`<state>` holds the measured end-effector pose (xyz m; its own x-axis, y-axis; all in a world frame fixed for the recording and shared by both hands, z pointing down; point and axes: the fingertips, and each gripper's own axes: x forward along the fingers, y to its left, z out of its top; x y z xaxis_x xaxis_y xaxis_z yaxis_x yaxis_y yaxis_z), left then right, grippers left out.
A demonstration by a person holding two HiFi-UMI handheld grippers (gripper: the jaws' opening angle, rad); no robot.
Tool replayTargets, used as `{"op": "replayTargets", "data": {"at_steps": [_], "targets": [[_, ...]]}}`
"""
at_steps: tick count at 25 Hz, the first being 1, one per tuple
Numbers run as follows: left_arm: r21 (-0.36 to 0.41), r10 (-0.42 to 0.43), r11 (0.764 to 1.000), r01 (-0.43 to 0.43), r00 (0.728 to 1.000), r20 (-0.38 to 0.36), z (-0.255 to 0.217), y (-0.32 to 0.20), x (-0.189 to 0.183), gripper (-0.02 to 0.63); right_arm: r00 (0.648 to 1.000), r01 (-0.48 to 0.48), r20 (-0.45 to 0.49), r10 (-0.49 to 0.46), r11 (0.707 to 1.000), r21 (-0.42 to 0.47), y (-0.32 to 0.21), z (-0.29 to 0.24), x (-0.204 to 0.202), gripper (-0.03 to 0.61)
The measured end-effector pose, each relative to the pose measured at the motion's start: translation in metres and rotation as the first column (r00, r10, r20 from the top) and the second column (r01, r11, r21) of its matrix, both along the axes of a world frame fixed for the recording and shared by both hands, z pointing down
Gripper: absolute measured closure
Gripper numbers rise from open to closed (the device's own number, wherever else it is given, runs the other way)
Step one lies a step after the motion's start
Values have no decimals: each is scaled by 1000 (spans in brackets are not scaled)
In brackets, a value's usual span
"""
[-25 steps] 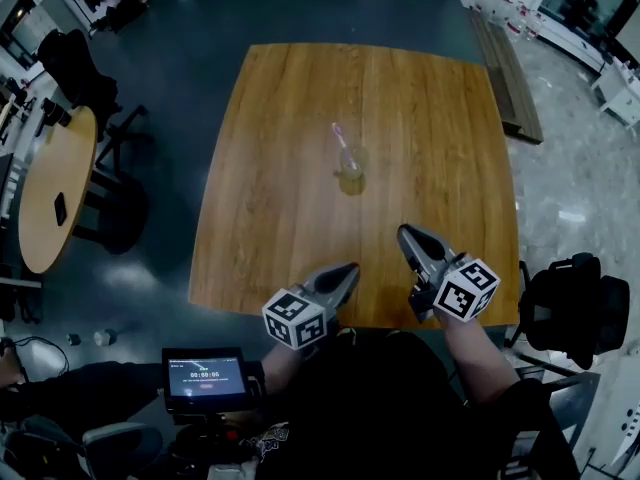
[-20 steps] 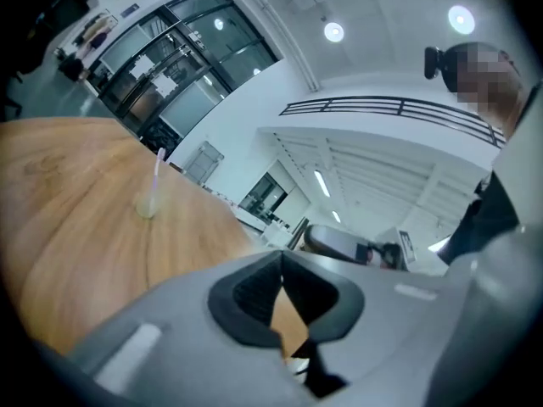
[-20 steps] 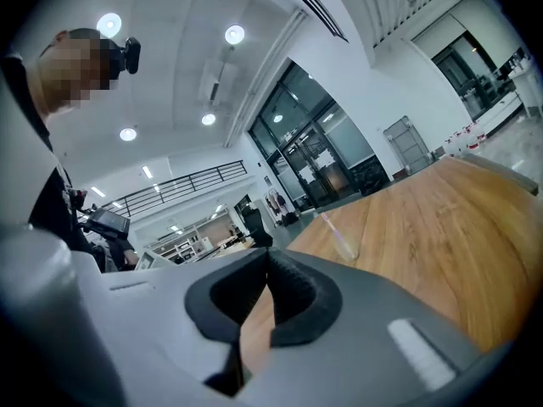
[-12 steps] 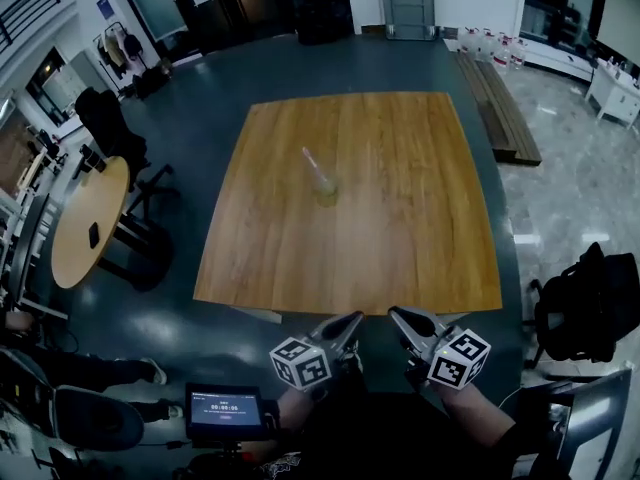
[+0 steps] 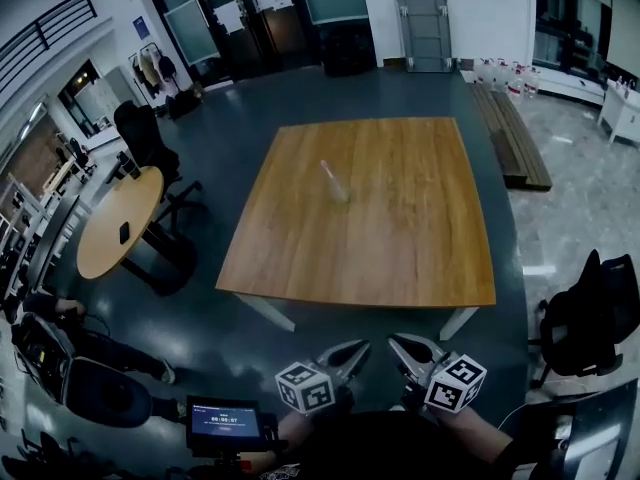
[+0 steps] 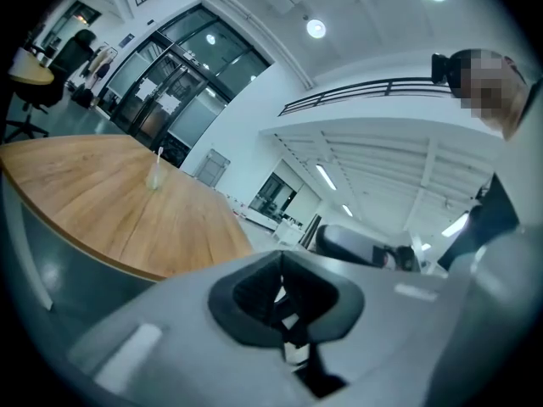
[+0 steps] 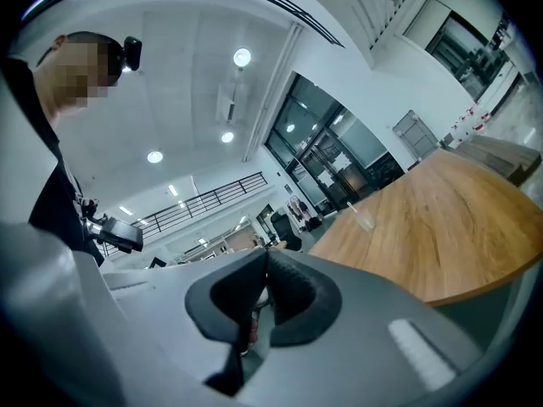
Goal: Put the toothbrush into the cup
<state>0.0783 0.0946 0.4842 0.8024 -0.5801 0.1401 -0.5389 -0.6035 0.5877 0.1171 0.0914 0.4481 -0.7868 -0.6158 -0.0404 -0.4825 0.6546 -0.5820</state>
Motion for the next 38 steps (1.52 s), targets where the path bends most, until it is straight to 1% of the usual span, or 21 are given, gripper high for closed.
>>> {"op": "replayTargets", "data": {"at_steps": [5, 9, 14, 19, 24, 29, 38], "targets": [[-7, 10, 1000, -10, 1000, -11, 2, 15, -9, 612, 999, -35, 1, 35, 999, -2, 16, 3, -7, 574], [-2, 18, 1000, -18, 1000, -7, 2, 27, -23, 612, 998, -61, -4, 61, 998, -8, 27, 4, -19, 574], [5, 10, 1000, -10, 1000, -12, 0, 27, -53, 612, 996, -85, -5, 85, 996, -16, 29, 5, -43, 574], [26, 5, 1000, -5, 1000, -26, -6, 23, -79, 612, 995, -98, -19, 98, 995, 10, 33, -2, -67, 574], [45, 38, 998, -37, 999, -27, -3, 30, -88, 612, 993, -110, -35, 110, 994, 1, 37, 3, -82, 574], [32, 35, 999, -34, 998, -52, -1, 31, -101, 612, 992, -112, -50, 112, 994, 0, 39, 4, -94, 574], [38, 40, 999, -38, 998, -49, -1, 35, -106, 612, 993, -109, -53, 109, 994, 0, 41, 5, -101, 574]]}}
